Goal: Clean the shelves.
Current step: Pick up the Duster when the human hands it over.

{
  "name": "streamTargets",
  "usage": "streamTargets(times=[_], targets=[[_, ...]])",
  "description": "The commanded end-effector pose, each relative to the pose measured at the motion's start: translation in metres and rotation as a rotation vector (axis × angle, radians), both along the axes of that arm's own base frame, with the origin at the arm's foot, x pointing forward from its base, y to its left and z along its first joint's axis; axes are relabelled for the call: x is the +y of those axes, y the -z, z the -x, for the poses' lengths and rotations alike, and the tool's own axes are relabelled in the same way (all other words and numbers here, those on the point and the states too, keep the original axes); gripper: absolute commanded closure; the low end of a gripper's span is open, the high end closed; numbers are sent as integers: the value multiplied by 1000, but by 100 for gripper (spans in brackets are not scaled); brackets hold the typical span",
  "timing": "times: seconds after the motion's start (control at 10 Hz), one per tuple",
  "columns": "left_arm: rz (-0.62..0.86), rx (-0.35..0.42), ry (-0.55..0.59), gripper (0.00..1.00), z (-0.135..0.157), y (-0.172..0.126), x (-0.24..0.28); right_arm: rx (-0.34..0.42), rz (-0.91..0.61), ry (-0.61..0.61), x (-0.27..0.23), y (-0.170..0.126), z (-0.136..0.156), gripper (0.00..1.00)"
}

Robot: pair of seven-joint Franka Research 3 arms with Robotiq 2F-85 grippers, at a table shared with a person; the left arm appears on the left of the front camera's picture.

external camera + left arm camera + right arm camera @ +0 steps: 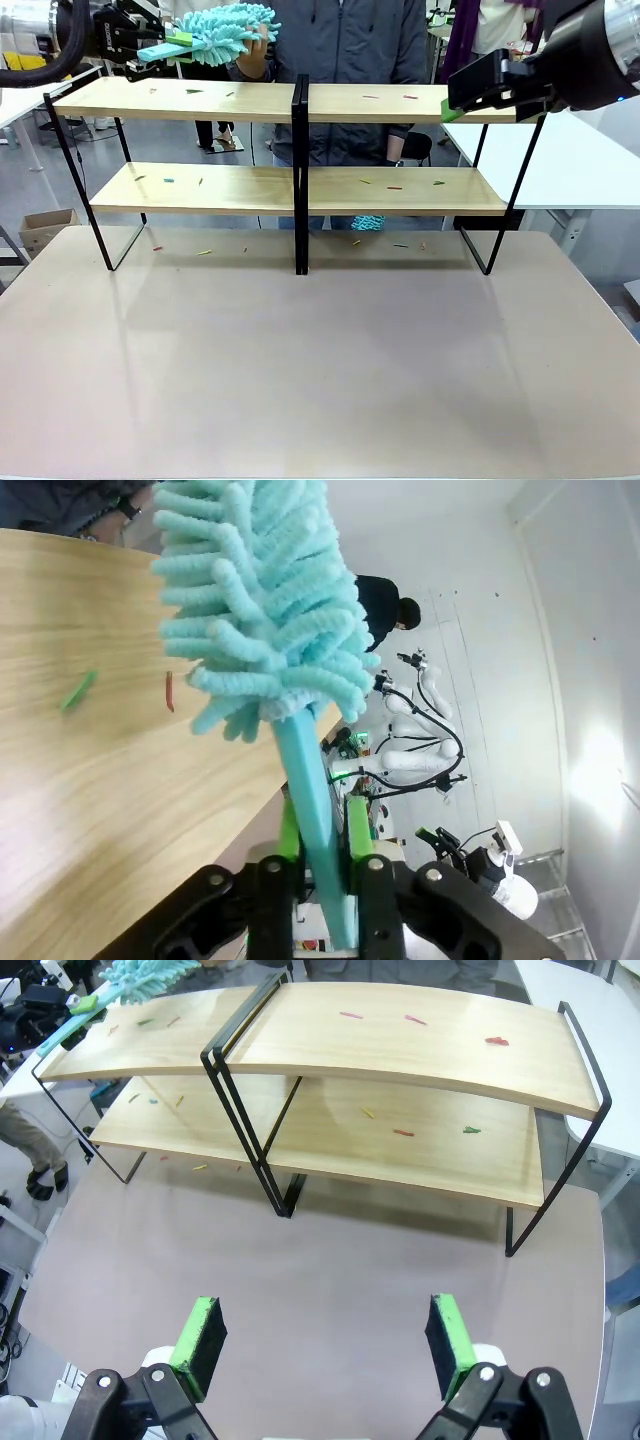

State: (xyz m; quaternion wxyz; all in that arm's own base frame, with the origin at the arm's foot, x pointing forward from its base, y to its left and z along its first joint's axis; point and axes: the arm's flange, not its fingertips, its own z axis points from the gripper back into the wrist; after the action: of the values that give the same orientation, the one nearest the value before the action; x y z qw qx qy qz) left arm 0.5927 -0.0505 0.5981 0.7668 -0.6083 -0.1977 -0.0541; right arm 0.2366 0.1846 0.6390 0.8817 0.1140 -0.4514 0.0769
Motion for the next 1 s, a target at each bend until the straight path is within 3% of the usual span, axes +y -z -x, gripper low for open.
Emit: streamTargets(times=[0.0,0.4,0.6,0.8,0.9], targets=[[-15,-14,6,100,5,5,-4,-1,-1,-1,0,1,0,0],[-37,-39,64,100,20,-5,-2,-1,-1,-1,0,1,0,0],[-50,-113,58,100,70,-35,40,-1,-1,-1,0,1,0,0],[-106,-148,-136,100,132,-57,121,-1,-1,-1,0,1,0,0],[-140,-118,-234,100,172,-61,168,-1,-1,-1,0,1,0,0]])
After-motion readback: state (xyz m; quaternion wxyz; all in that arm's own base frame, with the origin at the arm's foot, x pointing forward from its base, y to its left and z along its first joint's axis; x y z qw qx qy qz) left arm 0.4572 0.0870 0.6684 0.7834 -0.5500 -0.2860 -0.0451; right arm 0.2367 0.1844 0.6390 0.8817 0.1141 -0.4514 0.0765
